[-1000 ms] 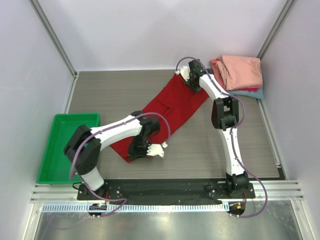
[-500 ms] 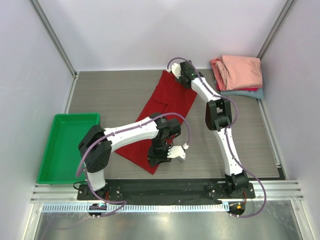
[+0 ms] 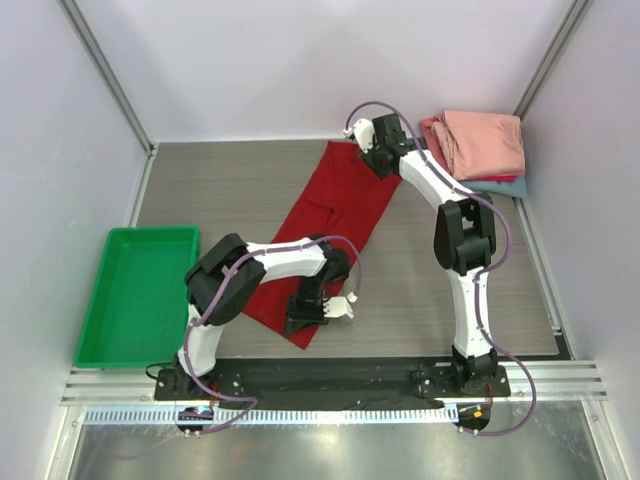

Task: Fold and stack the t-shirts
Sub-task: Fold the tshirt

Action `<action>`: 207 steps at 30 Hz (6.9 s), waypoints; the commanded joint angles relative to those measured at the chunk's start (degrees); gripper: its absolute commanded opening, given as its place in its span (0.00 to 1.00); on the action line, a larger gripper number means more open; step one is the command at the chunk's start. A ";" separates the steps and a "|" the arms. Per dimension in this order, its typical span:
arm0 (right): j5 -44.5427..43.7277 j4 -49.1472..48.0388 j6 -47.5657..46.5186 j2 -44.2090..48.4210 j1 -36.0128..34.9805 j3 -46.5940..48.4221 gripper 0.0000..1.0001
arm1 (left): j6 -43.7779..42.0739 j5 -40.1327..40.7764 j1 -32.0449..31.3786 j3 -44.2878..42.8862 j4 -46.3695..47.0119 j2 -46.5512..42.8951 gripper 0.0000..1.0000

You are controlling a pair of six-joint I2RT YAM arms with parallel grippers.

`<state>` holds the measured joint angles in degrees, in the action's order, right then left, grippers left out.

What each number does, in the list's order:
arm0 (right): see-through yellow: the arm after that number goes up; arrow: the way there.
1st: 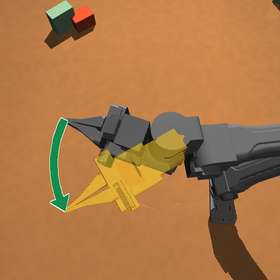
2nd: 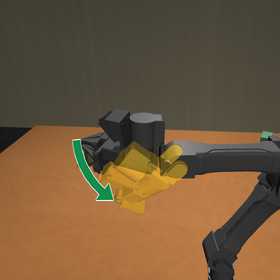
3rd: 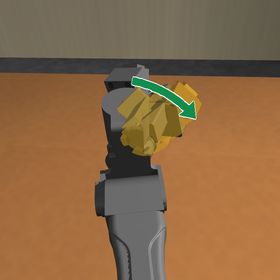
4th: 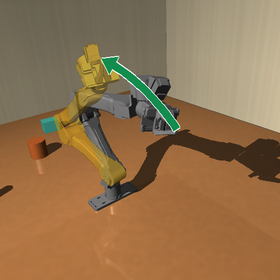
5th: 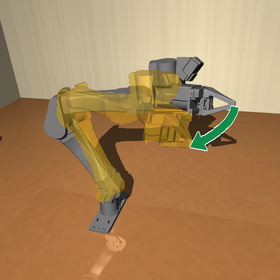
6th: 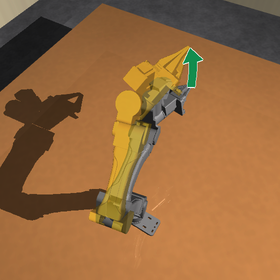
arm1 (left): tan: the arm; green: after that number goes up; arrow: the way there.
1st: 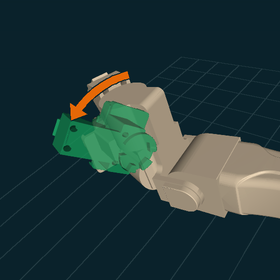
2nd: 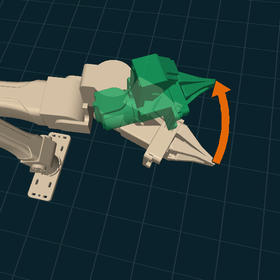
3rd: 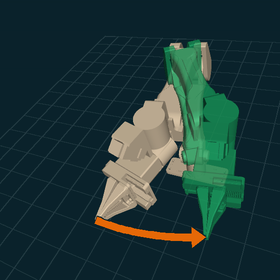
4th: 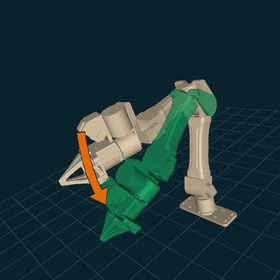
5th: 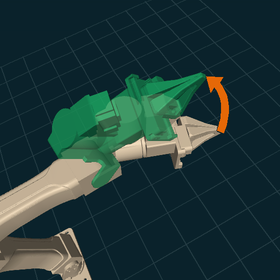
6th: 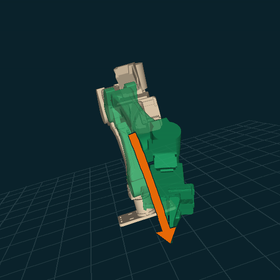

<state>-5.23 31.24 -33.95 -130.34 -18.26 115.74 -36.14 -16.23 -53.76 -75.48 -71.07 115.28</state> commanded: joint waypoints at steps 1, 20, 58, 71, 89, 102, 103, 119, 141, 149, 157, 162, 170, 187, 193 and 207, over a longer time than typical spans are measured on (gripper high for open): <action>1.72 -0.13 1.87 2.29 -0.20 -4.81 0.39 | 0.28 -0.29 0.32 -0.45 3.13 0.99 0.20; 4.44 6.73 2.58 -17.66 -1.25 15.11 0.39 | 2.04 -12.07 -12.94 -10.63 1.21 12.76 0.20; 35.34 -15.95 49.50 39.02 4.29 -42.50 0.45 | 50.26 -13.88 27.77 -5.22 15.20 -25.28 0.40; 49.26 -16.83 69.55 50.63 4.03 -79.34 0.48 | 77.01 -10.15 36.36 30.82 37.58 -33.90 0.43; 39.25 -14.64 72.89 42.98 -9.15 -84.98 0.52 | 77.36 -5.92 34.16 36.72 37.49 -28.80 0.45; 30.11 -5.49 73.59 37.45 -14.17 -82.52 0.51 | 76.39 -4.95 33.81 37.34 35.82 -29.59 0.38; 30.02 -5.67 73.77 37.18 -14.26 -82.69 0.50 | 76.31 -5.13 33.63 37.43 36.00 -29.59 0.39; 33.79 -9.10 72.02 40.41 -15.15 -81.91 0.01 | 74.99 -6.45 32.40 35.50 36.61 -29.32 0.00; 34.06 -8.12 64.10 39.83 1.91 -52.74 0.01 | 66.03 -7.68 37.94 1.67 32.21 -18.53 0.00; 33.80 -11.12 62.78 30.16 3.06 -44.38 0.01 | 62.69 -6.27 38.46 -9.23 33.98 -7.99 0.00; 32.22 -12.87 60.06 24.27 3.76 -39.81 0.01 | 61.10 -5.04 39.61 -17.06 34.15 -0.68 0.00; 30.20 -14.19 58.30 21.54 4.37 -37.26 0.01 | 60.57 -4.42 39.78 -20.22 35.29 3.18 0.00; 27.74 -17.44 56.28 19.41 4.99 -32.78 0.47 | 60.22 2.33 39.78 -22.26 36.44 4.17 0.32; 44.78 -24.65 74.73 35.07 8.51 -64.94 0.52 | 70.66 -11.88 41.97 6.47 39.94 -11.57 0.68; 48.04 -26.15 77.28 32.79 8.59 -66.69 0.52 | 73.84 -14.97 43.39 9.91 41.97 -10.52 0.67; 49.53 -28.87 79.92 25.58 8.51 -67.40 0.53 | 76.75 -17.35 43.39 8.77 44.97 -3.84 0.63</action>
<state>43.92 4.01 45.06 -103.77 -9.58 47.77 40.58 -34.30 -10.48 -65.98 -27.73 109.36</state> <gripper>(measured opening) 0.526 0.630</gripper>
